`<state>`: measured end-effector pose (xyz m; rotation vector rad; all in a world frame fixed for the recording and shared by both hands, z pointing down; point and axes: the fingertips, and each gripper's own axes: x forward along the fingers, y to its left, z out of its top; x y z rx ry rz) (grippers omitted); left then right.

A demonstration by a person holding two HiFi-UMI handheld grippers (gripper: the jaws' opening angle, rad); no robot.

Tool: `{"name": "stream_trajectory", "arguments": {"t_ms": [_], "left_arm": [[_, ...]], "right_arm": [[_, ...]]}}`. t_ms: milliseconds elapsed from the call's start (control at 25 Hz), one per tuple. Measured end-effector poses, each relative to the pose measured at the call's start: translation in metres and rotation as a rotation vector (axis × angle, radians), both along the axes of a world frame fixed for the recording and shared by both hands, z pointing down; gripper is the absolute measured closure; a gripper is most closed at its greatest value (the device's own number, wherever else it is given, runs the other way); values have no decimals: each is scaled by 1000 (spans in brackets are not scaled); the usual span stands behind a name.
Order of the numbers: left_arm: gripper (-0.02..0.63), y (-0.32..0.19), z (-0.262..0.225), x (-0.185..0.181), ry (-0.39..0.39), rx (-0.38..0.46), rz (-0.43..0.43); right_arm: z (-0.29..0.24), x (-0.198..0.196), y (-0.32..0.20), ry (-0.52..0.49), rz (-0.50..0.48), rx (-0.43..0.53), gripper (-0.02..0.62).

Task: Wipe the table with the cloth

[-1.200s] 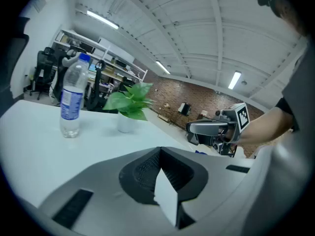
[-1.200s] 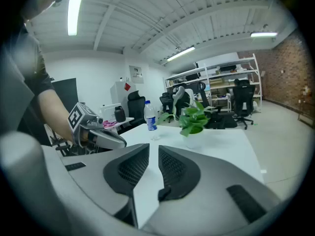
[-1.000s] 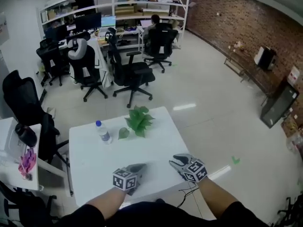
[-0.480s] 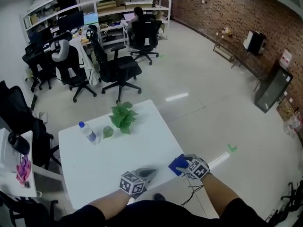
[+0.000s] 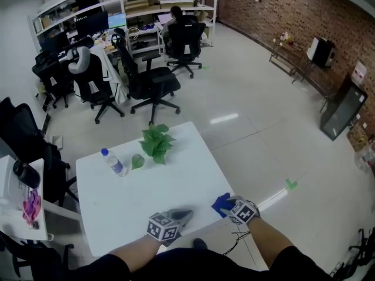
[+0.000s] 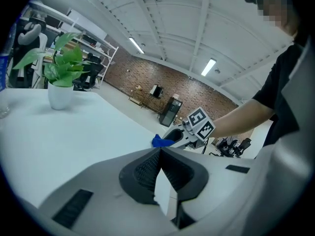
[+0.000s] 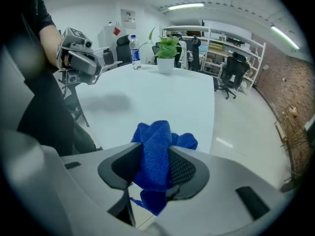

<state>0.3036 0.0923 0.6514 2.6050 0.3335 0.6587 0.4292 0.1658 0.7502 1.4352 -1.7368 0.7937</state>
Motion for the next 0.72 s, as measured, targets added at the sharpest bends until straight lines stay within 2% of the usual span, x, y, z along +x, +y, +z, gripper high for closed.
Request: {"name": "stream_trajectory", "arguments": {"t_ms": [80, 280, 520, 720], "left_arm": [[611, -5, -1, -4, 3, -4, -18], [611, -27, -10, -21, 35, -19, -93], [611, -88, -13, -79, 49, -16, -282], [611, -149, -22, -155, 77, -20, -490]], "right_arm": [[0, -4, 2, 3, -17, -24, 450], [-11, -14, -11, -24, -31, -25, 471], [-65, -48, -89, -253, 51, 156, 474], [-99, -112, -171, -432, 15, 227, 474]]}}
